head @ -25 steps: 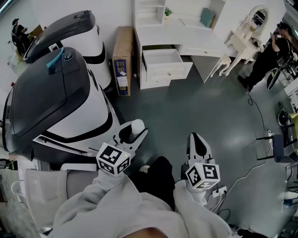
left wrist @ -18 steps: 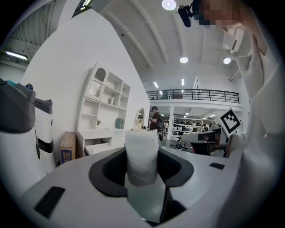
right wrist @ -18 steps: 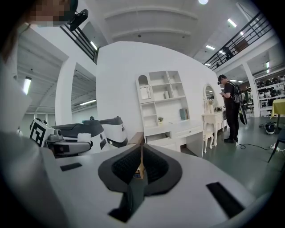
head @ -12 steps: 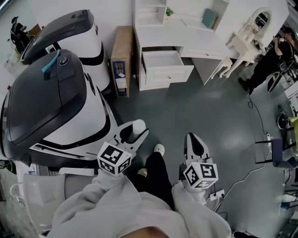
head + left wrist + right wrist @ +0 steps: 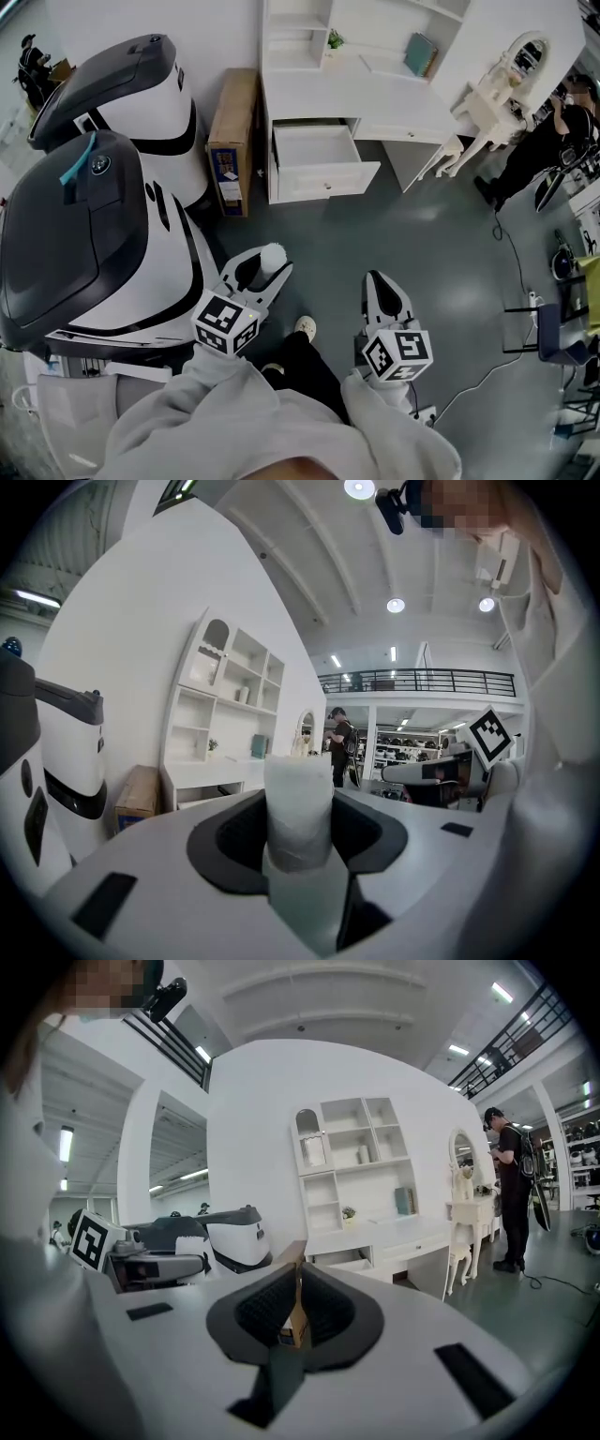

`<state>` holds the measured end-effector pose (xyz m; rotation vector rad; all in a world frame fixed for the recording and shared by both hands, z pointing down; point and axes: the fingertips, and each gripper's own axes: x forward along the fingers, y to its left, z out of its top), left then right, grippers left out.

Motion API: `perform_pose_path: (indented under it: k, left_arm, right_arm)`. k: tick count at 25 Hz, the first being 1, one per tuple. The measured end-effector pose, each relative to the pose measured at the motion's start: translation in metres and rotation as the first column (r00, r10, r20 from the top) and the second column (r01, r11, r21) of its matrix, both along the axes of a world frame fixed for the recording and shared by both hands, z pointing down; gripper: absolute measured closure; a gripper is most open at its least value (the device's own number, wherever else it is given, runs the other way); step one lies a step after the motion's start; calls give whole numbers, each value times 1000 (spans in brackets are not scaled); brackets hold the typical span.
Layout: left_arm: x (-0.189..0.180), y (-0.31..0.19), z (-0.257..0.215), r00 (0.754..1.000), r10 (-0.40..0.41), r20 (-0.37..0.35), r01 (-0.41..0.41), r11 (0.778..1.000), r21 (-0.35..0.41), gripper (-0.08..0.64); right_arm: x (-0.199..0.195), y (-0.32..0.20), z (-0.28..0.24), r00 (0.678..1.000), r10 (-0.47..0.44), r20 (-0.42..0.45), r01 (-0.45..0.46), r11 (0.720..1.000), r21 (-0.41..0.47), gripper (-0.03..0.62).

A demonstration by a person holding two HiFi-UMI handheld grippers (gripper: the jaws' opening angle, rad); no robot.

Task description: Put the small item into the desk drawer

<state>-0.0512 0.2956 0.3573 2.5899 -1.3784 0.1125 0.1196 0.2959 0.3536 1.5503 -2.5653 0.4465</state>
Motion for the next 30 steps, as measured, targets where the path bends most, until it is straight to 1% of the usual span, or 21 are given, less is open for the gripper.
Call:
perform_pose_path:
  k: [7, 14, 19, 25, 30]
  left_arm:
    - [12, -52, 3, 1000, -22, 11, 22, 1000, -10, 368]
    - [22, -87, 8, 999, -38, 21, 39, 999, -21, 368]
    - [31, -112, 8, 997, -67, 34, 68, 998, -18, 368]
    - [40, -125, 7, 995, -91, 46, 91, 996, 8, 368]
    - [41, -120, 11, 993, -102, 57, 102, 995, 9, 368]
  right_arm:
    - [13, -55, 9, 999, -12, -46, 10, 1000, -26, 552]
    - [23, -92, 15, 999, -27, -40, 26, 999, -37, 551]
    - [33, -120, 15, 998, -49, -40, 48, 998, -36, 552]
    - [41, -145, 17, 997, -76, -35, 75, 997, -20, 551]
    - [42, -144, 23, 996, -89, -24, 89, 996, -23, 552]
